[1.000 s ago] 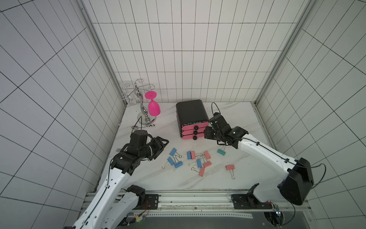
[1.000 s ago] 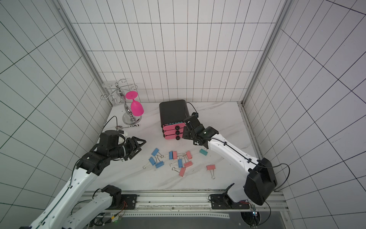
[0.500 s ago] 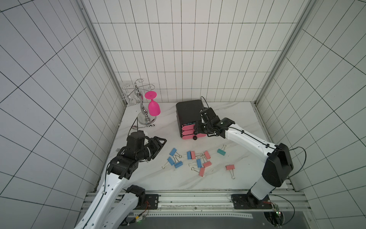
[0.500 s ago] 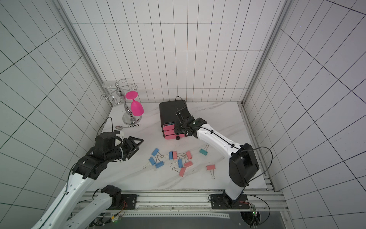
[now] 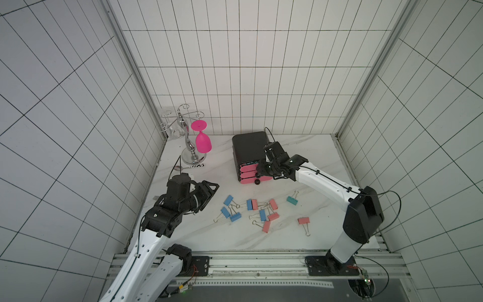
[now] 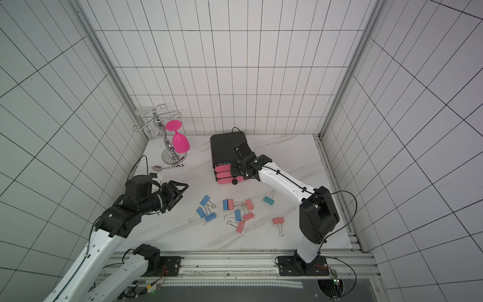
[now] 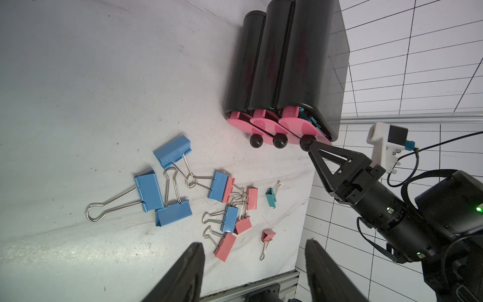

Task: Put the binder clips in the drawer according to color
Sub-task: Open the drawer in the storage box.

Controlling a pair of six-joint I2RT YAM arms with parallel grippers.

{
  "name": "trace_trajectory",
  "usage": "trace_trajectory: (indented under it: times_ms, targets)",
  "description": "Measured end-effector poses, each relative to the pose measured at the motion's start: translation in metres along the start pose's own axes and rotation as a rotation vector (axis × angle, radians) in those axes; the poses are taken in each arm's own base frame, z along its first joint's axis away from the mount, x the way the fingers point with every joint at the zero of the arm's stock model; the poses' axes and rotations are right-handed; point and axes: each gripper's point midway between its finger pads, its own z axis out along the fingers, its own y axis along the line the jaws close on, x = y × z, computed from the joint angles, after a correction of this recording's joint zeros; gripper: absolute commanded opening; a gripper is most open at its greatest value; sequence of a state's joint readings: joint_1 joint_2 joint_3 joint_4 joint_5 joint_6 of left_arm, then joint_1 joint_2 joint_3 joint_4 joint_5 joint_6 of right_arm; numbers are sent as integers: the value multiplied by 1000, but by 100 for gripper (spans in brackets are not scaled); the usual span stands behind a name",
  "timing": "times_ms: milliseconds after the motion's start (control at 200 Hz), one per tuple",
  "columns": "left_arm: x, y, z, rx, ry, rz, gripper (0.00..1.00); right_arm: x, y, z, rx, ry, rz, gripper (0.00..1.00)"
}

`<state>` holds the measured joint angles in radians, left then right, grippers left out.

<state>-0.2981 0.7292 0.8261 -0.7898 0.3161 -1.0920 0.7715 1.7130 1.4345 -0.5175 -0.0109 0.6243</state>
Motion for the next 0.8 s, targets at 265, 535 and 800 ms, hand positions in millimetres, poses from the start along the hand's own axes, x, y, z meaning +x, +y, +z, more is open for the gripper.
trace_trajectory:
  times_ms: [265,535,800]
  targets:
    - [2,4,-3,-14,2,-6,65,-3,5,9,-10,3,5,41]
    - [3,9,-4,-30,6,-3,65,-8,8,14,-16,-6,25,29]
    - [3,10,-5,-38,8,0,65,-4,9,12,-22,-15,41,27]
